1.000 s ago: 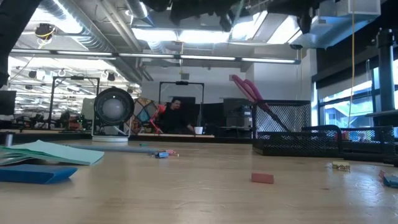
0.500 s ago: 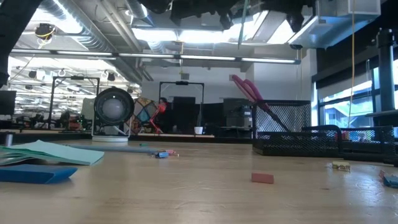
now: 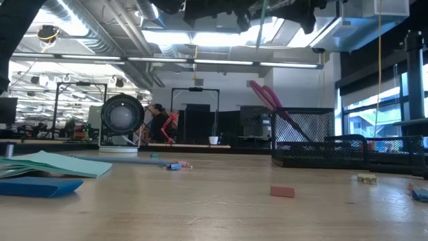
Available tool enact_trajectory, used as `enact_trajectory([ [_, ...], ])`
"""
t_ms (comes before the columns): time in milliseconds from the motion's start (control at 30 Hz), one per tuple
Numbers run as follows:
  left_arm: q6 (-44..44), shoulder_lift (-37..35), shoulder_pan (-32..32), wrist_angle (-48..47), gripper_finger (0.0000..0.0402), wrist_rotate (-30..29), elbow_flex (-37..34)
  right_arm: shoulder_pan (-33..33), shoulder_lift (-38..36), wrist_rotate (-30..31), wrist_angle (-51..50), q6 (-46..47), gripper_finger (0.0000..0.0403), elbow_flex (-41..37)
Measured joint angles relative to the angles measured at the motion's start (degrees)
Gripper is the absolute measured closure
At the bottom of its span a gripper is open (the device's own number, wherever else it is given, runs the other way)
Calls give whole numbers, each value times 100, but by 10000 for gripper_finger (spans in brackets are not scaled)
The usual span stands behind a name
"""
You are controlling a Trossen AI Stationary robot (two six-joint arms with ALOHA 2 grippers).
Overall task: Pick and place office supplies into organizer
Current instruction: Put the light blue pencil into the black desk organizer
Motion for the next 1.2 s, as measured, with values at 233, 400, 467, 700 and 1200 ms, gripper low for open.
enact_trajectory([
  [233,-462,0,-119,490,386,-156,0,-28,29,48,451,139,161,0],
  [400,-878,0,-185,752,386,-419,0,-28,63,49,504,690,174,0],
  [467,-950,0,-199,753,386,-625,0,-28,63,50,519,920,184,0],
  [700,-1003,0,-227,747,386,-754,-2,-28,66,48,672,918,235,0],
  [1200,-1239,0,-229,745,386,-934,-2,-28,66,85,724,738,364,0],
])
